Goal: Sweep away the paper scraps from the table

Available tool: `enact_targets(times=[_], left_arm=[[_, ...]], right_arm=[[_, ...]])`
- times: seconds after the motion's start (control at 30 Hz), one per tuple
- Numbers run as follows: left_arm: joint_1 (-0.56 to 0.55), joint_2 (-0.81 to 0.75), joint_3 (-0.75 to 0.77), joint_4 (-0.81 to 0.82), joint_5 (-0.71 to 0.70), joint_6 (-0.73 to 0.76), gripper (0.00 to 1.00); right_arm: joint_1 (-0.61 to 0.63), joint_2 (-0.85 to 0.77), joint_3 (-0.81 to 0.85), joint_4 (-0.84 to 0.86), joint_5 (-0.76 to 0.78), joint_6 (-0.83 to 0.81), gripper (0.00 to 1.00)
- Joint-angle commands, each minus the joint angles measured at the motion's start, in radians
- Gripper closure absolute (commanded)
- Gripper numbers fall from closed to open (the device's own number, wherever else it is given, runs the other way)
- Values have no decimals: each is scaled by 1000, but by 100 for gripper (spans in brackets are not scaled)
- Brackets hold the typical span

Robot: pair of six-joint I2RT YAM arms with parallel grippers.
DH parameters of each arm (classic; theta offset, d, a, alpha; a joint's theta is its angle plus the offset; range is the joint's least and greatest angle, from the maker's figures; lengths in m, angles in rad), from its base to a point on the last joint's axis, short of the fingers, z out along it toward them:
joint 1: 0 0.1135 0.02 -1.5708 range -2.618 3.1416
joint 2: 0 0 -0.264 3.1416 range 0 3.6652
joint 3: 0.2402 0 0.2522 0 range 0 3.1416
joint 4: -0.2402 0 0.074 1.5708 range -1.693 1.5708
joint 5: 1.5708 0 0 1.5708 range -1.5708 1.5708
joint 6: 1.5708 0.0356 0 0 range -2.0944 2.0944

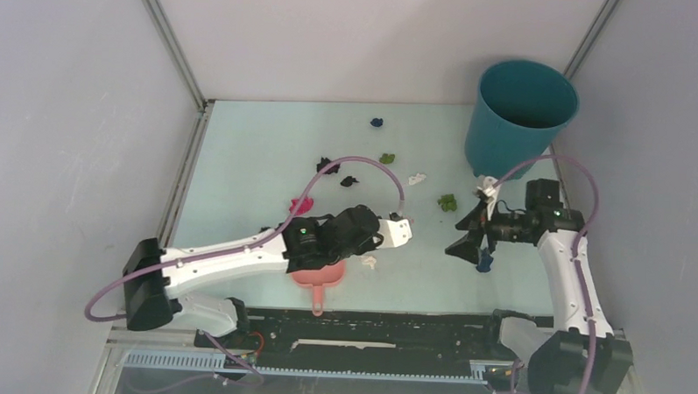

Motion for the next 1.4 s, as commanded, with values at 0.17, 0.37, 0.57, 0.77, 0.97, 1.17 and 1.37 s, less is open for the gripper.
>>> enact_targets(times=[0.17,0.37,0.57,0.77,0.97,1.17,1.37], left_arm=[[-2,-243,-4,-10,160,58,100],[-2,-351,-79,84,248,63,100],[-2,-341,-81,95,267,58,100],[-2,-352,-94,121,249,44,100],[-1,-376,-109,153,237,45,100],[9,-397,-126,171,235,40,100],[23,-397,-137,172,280,31,100]], right_arm=[[281,-92,70,159,-1,-88,10],[400,30,145,205,8,-74,15],[495,104,162,246,47,-51,20],[511,127,160,217,85,-50,48],[507,154,160,184,93,-52,62],[500,176,161,222,103,10,74],[500,159,165,210,136,-2,100]])
